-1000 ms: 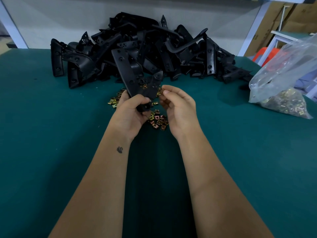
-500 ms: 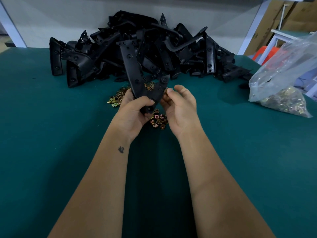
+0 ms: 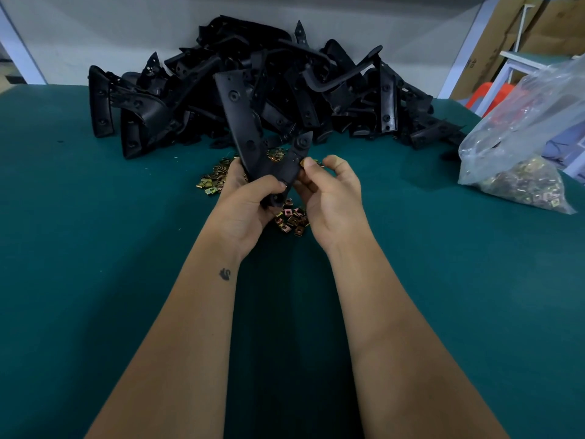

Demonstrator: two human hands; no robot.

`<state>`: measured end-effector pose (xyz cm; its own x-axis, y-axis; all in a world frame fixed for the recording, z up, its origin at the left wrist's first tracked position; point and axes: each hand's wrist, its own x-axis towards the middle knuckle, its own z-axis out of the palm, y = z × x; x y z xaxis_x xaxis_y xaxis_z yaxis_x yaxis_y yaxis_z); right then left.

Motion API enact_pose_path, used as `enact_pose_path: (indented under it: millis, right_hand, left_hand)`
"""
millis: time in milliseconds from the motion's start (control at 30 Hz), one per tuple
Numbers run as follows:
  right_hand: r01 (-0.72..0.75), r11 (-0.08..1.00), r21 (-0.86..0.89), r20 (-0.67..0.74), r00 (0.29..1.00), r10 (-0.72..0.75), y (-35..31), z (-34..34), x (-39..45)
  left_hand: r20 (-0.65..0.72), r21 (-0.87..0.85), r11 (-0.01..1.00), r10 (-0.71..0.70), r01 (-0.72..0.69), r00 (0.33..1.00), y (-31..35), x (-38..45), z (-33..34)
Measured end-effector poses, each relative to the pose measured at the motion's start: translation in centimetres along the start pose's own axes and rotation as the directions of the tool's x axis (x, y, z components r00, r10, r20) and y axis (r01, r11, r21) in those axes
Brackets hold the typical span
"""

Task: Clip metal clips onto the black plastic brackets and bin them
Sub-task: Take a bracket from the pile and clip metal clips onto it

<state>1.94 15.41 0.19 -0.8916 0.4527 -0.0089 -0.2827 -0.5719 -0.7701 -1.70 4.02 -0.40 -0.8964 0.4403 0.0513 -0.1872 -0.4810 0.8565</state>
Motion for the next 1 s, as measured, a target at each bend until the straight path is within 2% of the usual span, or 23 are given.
enact_pose_path:
  millis: [133,333,433,600,900,1000]
  right_hand:
    - [-0.022,0.999,0.031,0.036,0.999,0.021,-0.24,-0.07,0.00]
    - [-0.032,0.998,0.054,0.115,0.993,0.025,-0.21,-0.14,-0.15]
    - [-0.040,0.999,0.033,0.146,0.989,0.035,-0.27,-0.22,-0.23]
    - [-0.036,0.999,-0.033,0.191,0.981,0.041,-0.11,-0.26,-0.31]
    - [-0.007,1.000,-0.017,0.145,0.989,0.009,-0.23,-0.33,-0.42]
    - [-0.009,1.000,-0.016,0.153,0.988,0.011,-0.26,-0.18,-0.46]
  left_hand:
    - [0.018,0.030,0.999,0.013,-0.013,1.000,0.00,-0.01,0.00]
    - [0.012,-0.055,0.998,0.031,-0.030,0.999,0.04,-0.10,0.48]
    - [-0.032,-0.026,0.999,0.036,-0.037,0.999,0.07,-0.13,0.47]
    - [-0.017,0.026,0.999,0.041,-0.041,0.999,0.29,-0.41,0.19]
    - [0.007,0.097,0.994,0.055,-0.056,0.998,-0.09,-0.54,0.36]
    - [-0.022,0.028,1.000,0.015,-0.015,1.000,-0.21,-0.32,0.56]
